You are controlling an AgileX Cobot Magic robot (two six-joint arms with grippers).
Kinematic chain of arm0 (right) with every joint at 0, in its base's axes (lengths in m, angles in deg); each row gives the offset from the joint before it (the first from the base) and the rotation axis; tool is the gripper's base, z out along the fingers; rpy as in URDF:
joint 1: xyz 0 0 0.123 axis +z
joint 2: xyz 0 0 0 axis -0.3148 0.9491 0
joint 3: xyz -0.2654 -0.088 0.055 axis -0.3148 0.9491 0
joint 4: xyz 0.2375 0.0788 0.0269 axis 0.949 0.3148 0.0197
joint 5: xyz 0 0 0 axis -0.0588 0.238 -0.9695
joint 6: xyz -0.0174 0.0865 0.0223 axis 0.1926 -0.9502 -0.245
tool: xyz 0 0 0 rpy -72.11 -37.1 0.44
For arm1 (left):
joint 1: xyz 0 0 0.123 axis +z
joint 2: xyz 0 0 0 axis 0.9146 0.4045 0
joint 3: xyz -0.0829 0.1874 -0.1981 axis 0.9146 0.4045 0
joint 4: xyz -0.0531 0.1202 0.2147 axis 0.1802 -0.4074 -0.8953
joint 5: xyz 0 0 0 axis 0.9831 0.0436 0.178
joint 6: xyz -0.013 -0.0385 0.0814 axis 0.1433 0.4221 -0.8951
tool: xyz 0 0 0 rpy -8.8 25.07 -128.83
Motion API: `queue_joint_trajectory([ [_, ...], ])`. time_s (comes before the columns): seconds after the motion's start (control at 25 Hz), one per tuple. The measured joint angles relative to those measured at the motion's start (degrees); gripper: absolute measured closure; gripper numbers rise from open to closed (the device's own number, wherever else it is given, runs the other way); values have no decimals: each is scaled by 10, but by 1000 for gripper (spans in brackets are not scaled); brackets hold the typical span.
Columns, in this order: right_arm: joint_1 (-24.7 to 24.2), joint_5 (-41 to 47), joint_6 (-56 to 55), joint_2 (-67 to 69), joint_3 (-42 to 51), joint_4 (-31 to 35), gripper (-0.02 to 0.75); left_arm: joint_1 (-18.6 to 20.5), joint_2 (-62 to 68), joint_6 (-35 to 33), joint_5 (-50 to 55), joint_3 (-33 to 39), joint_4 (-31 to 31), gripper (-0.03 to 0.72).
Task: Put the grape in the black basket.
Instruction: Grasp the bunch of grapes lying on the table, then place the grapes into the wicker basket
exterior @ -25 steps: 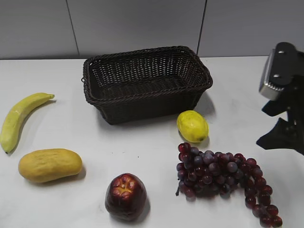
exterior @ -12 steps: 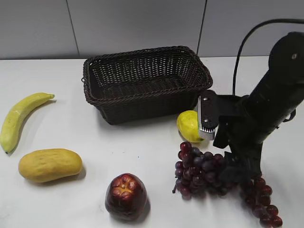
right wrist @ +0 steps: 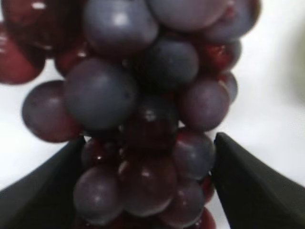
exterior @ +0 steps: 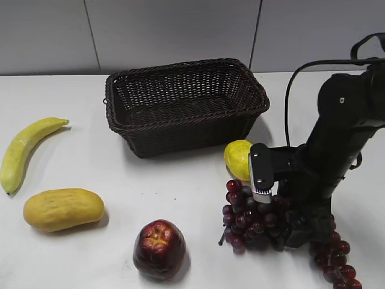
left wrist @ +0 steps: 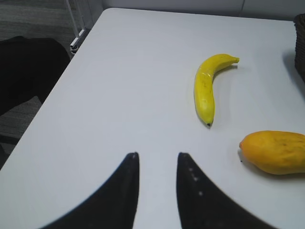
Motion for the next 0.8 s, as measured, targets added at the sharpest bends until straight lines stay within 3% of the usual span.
queue_joint_trajectory([
  [0.2, 0, -13, 0, 8, 0, -3, 174, 0, 0, 0, 0, 0, 0, 471],
  [0.28, 0, -13, 0, 8, 0, -3, 256, 0, 0, 0, 0, 0, 0, 471],
  [0.4, 0, -10, 0, 8, 0, -3, 461, 0, 0, 0, 0, 0, 0, 471],
  [0.44, 0, -8, 0, 8, 0, -3, 477, 0, 0, 0, 0, 0, 0, 471],
  [0.8, 1, 43, -1, -49, 0, -24, 477, 0, 0, 0, 0, 0, 0, 471],
])
